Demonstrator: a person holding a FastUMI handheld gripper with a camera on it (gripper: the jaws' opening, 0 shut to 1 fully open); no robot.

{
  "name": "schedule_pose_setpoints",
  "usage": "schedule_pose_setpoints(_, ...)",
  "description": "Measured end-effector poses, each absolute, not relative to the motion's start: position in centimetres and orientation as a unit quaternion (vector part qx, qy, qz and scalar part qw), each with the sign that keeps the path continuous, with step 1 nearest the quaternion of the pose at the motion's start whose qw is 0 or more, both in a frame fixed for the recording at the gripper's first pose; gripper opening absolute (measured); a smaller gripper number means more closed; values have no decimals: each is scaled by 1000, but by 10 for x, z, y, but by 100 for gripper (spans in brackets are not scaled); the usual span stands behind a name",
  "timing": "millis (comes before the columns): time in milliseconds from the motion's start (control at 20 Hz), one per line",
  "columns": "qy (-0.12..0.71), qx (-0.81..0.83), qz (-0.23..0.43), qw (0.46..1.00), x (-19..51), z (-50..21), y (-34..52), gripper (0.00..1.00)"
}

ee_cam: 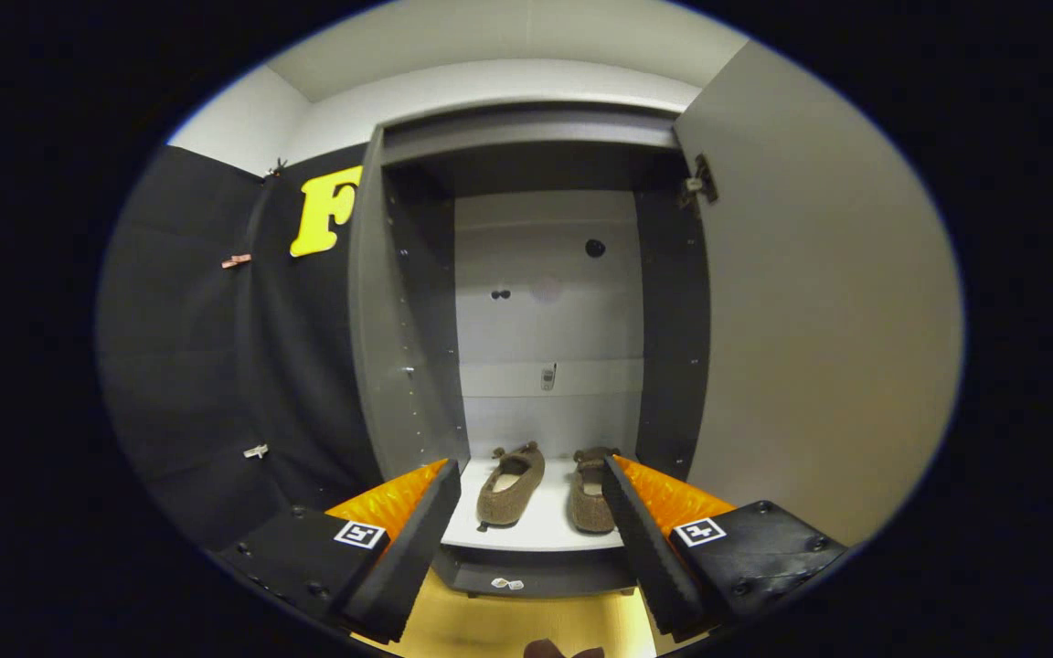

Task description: Open the shoe cabinet door, grab the shoes and put them into the shoe cabinet, then close the shoe cabinet door.

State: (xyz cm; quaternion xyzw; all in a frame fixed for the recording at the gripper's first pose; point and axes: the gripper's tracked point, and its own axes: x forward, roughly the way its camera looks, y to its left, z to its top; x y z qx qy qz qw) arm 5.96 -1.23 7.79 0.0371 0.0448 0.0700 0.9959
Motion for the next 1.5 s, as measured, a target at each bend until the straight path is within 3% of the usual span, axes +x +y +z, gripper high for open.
schedule_pose_setpoints(450,41,63,69,995,-88,99,-64,98)
schedule_pose_setpoints(800,38,52,28,998,-155,100,-149,98)
schedule_pose_setpoints(1200,58,60,-86,993,-155,70,-279,98)
schedule_pose_setpoints(1500,60,40,-92,993,-114,51,-316,99)
